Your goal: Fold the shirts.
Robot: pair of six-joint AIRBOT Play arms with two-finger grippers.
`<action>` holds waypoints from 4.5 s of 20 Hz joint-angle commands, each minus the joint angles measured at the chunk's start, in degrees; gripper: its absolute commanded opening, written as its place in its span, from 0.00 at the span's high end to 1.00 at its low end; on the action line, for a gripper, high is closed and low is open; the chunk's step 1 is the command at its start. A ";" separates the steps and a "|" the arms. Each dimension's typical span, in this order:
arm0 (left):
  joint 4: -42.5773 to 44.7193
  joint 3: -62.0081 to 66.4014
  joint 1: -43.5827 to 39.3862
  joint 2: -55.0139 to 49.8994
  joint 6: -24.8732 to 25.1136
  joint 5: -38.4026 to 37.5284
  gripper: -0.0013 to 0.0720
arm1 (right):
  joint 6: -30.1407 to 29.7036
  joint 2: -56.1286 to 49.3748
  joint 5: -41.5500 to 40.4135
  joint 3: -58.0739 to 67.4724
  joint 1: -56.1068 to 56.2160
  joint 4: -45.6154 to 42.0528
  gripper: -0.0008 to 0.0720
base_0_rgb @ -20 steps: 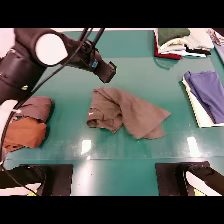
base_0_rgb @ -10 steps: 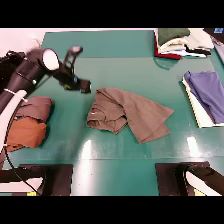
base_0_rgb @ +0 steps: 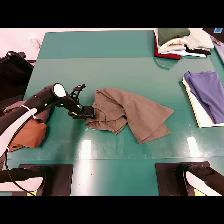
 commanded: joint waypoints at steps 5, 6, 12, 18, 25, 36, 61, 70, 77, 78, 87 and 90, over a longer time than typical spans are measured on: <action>2.25 2.38 0.11 0.31 1.86 1.22 0.95 | 0.00 0.52 4.59 -2.99 -2.69 -0.20 0.97; 5.68 4.79 0.11 0.87 1.60 0.66 0.95 | 0.00 1.38 6.27 -6.38 -4.79 -0.17 0.97; 20.06 15.02 0.09 2.80 0.28 0.02 0.95 | -3.06 7.10 5.53 -40.04 -22.62 0.09 0.96; 20.33 15.02 0.09 2.73 -0.11 2.99 0.95 | -9.20 -0.85 -2.93 -66.51 -31.26 3.19 0.37; 20.33 15.02 0.09 2.75 -0.09 4.11 0.95 | -21.05 -15.67 -16.41 -70.38 -31.26 29.55 0.41; 28.52 19.87 0.09 9.86 -2.84 4.90 0.95 | -23.37 -11.04 -20.57 -50.45 -18.18 29.77 0.97; 32.26 40.35 0.09 18.49 1.99 -20.57 0.95 | -8.33 -13.51 2.93 -2.23 -20.76 2.14 0.97; 37.55 27.96 0.11 -4.50 0.26 -1.03 0.33 | -4.70 -37.33 -0.11 0.46 -12.37 0.11 0.55; 25.70 33.66 16.50 -1.18 -4.09 -12.00 0.33 | -7.78 -31.58 8.17 -2.54 -17.66 5.46 0.54; 20.50 31.74 18.91 -0.46 -3.13 -12.76 0.33 | -8.52 -29.11 7.56 -6.25 -17.81 5.46 0.54; 7.06 -1.99 21.20 4.24 -1.51 -4.66 0.29 | -10.27 -14.27 -0.70 -28.94 -15.15 5.92 0.54; 6.51 -5.70 17.53 4.24 -1.11 -1.20 0.29 | -10.27 -12.59 -1.55 -31.45 -15.32 6.51 0.54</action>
